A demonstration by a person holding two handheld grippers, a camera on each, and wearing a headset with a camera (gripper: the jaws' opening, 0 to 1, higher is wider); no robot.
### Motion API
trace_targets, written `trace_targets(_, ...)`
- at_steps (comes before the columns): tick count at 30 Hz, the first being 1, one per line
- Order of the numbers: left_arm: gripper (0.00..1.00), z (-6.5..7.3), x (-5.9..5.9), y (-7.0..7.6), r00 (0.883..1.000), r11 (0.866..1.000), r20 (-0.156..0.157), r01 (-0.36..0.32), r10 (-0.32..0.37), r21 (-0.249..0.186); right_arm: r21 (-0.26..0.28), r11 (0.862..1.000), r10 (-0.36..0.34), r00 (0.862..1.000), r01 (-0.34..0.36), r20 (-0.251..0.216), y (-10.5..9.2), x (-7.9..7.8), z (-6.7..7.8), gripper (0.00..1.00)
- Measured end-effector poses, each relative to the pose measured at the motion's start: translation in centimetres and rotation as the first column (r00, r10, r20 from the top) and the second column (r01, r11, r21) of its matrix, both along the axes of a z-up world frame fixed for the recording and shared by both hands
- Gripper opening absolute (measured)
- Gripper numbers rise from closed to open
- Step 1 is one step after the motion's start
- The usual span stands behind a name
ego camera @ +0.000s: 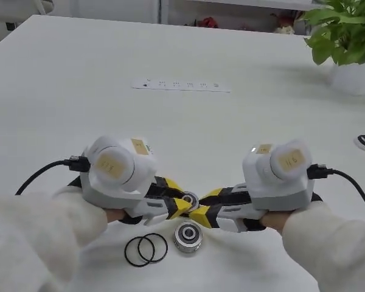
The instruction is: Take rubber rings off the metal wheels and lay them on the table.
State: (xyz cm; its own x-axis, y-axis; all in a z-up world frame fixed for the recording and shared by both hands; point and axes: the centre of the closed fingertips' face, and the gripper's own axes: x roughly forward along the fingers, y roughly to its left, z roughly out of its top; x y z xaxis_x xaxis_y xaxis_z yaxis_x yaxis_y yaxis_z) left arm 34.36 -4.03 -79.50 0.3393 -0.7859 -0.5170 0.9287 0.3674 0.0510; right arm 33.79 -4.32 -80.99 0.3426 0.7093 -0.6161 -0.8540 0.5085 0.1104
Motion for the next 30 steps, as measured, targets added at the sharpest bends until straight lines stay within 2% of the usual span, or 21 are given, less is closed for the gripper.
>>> trace_targets(3,0.14,0.0,0.0,0.2,1.000,1.000,-0.002,-0.003,0.003,-0.002,-0.021,1.000,0.012,1.000,-0.012,0.010,-0.2,0.0,-0.2,0.06)
trace_targets(9,0.14,0.0,0.0,0.2,1.000,1.000,-0.004,-0.010,0.010,-0.004,-0.024,1.000,0.009,1.000,-0.009,0.012,-0.2,0.0,-0.2,0.04)
trace_targets(12,0.14,0.0,0.0,0.2,1.000,1.000,-0.004,-0.012,0.012,-0.006,-0.031,0.999,-0.006,1.000,0.006,0.018,-0.5,0.2,-0.2,0.00)
trace_targets(18,0.14,0.0,0.0,0.2,1.000,1.000,-0.002,-0.012,0.012,-0.009,-0.026,0.999,-0.020,1.000,0.020,0.000,-0.5,0.3,-0.1,0.00)
trace_targets(21,0.14,0.0,0.0,0.2,1.000,1.000,-0.001,-0.011,0.011,-0.010,-0.017,0.999,-0.051,0.998,0.051,-0.030,-0.7,0.5,-0.1,0.00)
trace_targets(23,0.14,0.0,0.0,0.2,1.000,1.000,-0.001,-0.012,0.012,-0.011,0.003,0.995,-0.099,0.991,0.099,-0.085,-0.8,0.6,-0.1,0.00)
trace_targets(25,0.14,0.0,0.0,0.2,1.000,1.000,-0.001,-0.012,0.012,-0.013,0.013,0.994,-0.107,0.990,0.108,-0.092,-0.9,0.7,0.0,0.00)
trace_targets(30,0.14,0.0,0.0,0.3,1.000,1.000,-0.002,-0.016,0.016,-0.015,0.077,0.978,-0.177,0.970,0.191,-0.167,-1.1,1.0,0.3,0.00)
